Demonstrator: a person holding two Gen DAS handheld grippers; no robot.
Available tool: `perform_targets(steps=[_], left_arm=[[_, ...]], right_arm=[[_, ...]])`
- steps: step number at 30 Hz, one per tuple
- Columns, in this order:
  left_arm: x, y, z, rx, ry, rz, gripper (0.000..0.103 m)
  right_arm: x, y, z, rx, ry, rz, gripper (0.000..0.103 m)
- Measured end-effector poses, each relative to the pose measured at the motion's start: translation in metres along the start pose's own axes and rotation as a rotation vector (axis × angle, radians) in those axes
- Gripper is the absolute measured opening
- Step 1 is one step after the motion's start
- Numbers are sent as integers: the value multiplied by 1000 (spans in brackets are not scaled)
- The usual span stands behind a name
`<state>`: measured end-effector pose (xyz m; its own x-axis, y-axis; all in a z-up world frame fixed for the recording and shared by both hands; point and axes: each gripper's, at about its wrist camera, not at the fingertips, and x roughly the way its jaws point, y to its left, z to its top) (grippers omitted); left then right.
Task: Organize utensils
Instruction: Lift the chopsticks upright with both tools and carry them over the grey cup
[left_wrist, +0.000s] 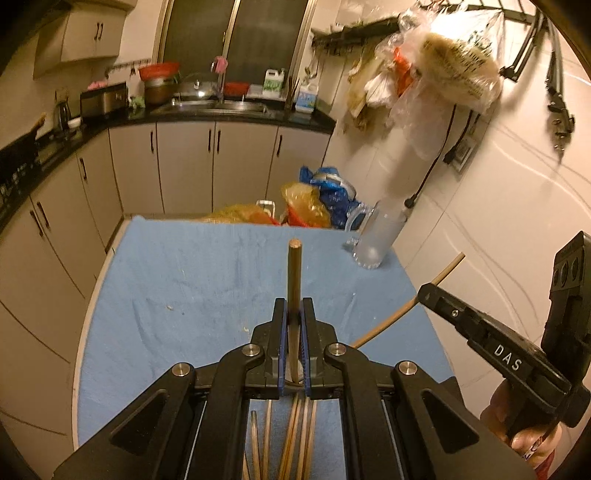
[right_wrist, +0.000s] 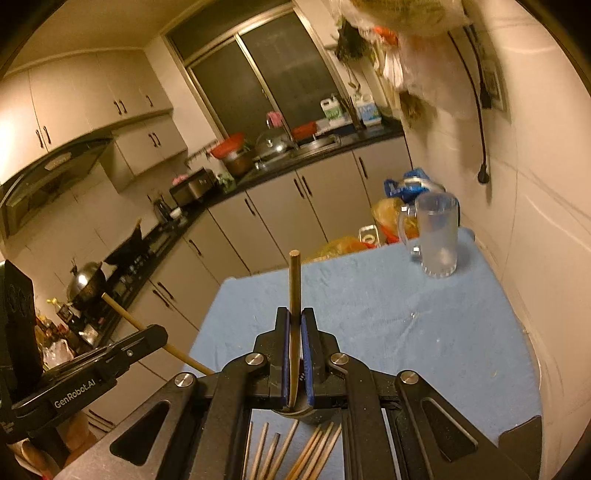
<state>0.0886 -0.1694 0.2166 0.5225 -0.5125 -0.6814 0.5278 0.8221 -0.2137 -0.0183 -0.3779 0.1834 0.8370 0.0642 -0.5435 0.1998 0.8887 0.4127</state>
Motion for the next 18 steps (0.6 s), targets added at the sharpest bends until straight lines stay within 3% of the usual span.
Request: perform_targets(steps=[9,16,18], left_arm=[[49,12,-13,-25,85,7,6],[60,21,-18,-28,87,14,6],[58,23,-17,-26,83,12,8]], right_arm=[[50,-16,-21,32,121,-6,7],[65,-22,-25,39,133,-36,8],[66,-24,-24,37,133,-39,13]])
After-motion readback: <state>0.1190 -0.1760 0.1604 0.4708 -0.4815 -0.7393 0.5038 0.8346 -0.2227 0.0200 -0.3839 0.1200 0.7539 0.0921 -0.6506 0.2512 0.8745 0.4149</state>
